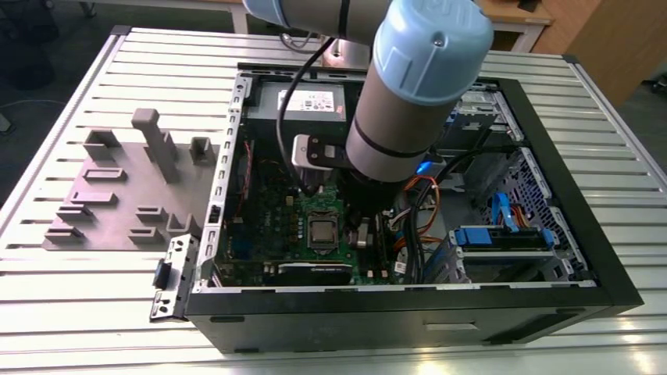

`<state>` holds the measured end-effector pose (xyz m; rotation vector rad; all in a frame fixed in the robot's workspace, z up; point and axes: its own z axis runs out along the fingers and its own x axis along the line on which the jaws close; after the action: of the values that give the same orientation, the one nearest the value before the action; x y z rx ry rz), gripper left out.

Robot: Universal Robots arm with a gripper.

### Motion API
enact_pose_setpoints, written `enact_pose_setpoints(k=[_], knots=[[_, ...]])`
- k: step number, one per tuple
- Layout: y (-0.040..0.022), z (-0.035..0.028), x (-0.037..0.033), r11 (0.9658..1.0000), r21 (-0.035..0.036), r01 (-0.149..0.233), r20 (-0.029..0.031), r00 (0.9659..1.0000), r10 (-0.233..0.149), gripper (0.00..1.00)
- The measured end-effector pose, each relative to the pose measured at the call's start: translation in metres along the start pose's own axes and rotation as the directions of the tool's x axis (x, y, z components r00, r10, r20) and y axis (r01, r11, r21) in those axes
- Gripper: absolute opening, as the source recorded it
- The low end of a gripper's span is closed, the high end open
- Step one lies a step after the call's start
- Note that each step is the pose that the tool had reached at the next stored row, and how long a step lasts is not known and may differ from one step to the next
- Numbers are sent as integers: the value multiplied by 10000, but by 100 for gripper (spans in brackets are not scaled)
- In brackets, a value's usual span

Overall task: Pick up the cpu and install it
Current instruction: 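Install the first cpu locking lever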

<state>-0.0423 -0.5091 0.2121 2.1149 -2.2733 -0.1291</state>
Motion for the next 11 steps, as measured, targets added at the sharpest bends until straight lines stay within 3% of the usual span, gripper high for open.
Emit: enact_pose_setpoints(k=[11], knots=[[-5,65,2,10000,-2,81,-10,10000,-81,11]])
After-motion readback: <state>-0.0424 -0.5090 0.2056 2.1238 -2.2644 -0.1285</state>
